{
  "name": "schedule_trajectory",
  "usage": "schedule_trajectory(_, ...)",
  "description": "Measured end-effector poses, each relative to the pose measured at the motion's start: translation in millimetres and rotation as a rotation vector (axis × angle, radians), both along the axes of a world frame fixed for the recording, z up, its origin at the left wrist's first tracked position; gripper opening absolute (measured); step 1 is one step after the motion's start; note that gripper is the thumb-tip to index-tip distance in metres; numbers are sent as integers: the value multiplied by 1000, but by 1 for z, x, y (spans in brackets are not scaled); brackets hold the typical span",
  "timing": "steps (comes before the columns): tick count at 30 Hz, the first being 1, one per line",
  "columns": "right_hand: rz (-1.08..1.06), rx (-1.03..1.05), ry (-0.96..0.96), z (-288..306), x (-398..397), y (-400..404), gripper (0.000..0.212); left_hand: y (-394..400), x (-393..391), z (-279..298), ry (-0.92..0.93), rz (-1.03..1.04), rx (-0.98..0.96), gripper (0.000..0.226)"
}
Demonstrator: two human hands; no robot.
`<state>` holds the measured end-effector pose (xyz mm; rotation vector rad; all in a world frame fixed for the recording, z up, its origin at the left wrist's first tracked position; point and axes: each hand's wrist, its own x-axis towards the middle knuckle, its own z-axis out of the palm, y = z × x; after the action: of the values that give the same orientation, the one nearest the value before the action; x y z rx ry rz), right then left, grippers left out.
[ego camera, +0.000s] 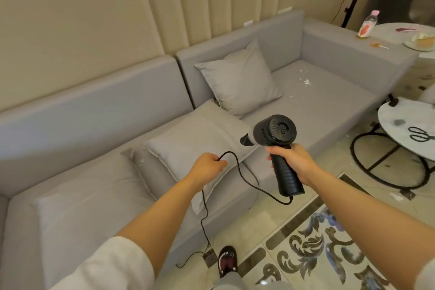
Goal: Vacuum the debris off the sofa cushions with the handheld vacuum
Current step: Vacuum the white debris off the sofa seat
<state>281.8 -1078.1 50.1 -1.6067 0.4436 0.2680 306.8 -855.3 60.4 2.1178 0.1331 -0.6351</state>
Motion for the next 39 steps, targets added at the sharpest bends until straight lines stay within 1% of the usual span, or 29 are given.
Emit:
schedule_trajectory(4, 105, -143, 8, -3, 37, -41, 17, -49, 41, -10, 12, -53, -49, 29)
schedule_trajectory(8, 149, -238, 26, -4, 91, -87, 18, -90, 94, -21, 27, -101, -64, 22)
schedule_trajectory(12, 142, -254, 57, -3, 144, -122, 17, -124, 157, -22, 43, -103, -53, 35)
schedule_trajectory(16, 104, -280, 35, -3, 193, -169, 17, -182, 220, -18, 14, -156, -35, 35)
schedule_trajectory(19, 102, -203, 119, -12, 206, -207, 18, -229, 236, -19, 53, -204, -22, 34)
schedule_trajectory(21, 145, -230, 178, -20, 215, -238, 18, -257, 246, -26, 73, -235, -6, 36)
schedule_trajectory(23, 182, -270, 210, -28, 229, -279, 23, -290, 261, -31, 75, -238, 24, 37)
schedule_trajectory(29, 94, -249, 176, -49, 263, -400, 24, -401, 288, -39, 113, -141, 49, 36)
schedule_trajectory(34, 25, -232, 163, -34, 298, -492, 32, -510, 305, -27, 130, -121, -66, 32)
schedule_trajectory(37, 11, -235, 144, -36, 322, -522, 33, -545, 321, -25, 145, -106, -105, 30)
schedule_trajectory(39, -1, -229, 163, -42, 336, -535, 34, -552, 339, -29, 152, -89, -91, 31)
